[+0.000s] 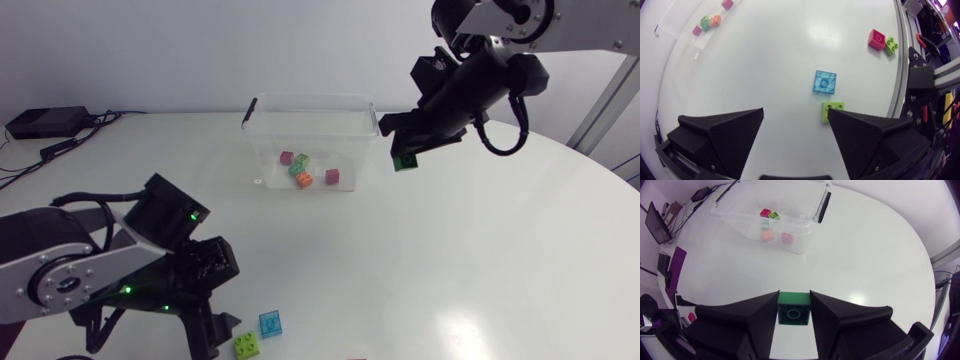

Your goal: Place the duplo bricks in the container

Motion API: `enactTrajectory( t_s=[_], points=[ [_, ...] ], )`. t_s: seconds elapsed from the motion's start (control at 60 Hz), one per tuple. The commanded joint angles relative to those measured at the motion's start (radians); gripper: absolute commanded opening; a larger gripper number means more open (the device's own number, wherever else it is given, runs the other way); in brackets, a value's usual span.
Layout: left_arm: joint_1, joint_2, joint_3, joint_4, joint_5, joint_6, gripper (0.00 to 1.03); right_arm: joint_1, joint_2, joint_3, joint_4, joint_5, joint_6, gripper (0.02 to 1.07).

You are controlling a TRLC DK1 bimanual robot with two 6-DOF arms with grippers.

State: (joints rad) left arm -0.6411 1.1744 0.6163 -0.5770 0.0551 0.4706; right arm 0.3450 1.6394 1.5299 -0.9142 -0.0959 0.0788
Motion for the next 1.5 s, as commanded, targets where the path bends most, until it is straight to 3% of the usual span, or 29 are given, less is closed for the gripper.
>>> enactTrajectory(
  t_s=[0.0,0.55,0.65,0.933,1.083,1.15,1.233,1.483],
  points=[
    [-0.043,0.022,-0.044,0.012,0.011,-0.035,0.89,0.002,0.040,0.049,0.005,0.010,0.021,0.31],
    [-0.138,0.076,-0.122,0.062,0.011,-0.087,0.92,-0.001,0.157,0.185,0.052,0.010,0.024,0.31],
    [-0.146,0.100,-0.135,0.095,0.011,-0.096,0.97,0.002,0.175,0.203,0.052,0.010,0.024,0.31],
    [-0.155,0.206,-0.150,0.189,0.011,-0.102,0.96,0.005,0.208,0.242,0.074,0.007,0.019,0.31],
    [-0.157,0.238,-0.150,0.227,0.011,-0.105,0.80,0.014,0.249,0.302,0.078,0.007,0.021,0.31],
    [-0.157,0.238,-0.150,0.233,0.011,-0.105,0.64,0.022,0.267,0.329,0.077,0.009,0.024,0.31],
    [-0.155,0.238,-0.150,0.244,0.011,-0.105,0.34,0.032,0.295,0.365,0.077,0.018,0.026,0.31],
    [-0.160,0.143,-0.173,0.249,0.011,-0.104,0.30,0.045,0.390,0.469,0.078,0.035,0.032,0.31]
  ],
)
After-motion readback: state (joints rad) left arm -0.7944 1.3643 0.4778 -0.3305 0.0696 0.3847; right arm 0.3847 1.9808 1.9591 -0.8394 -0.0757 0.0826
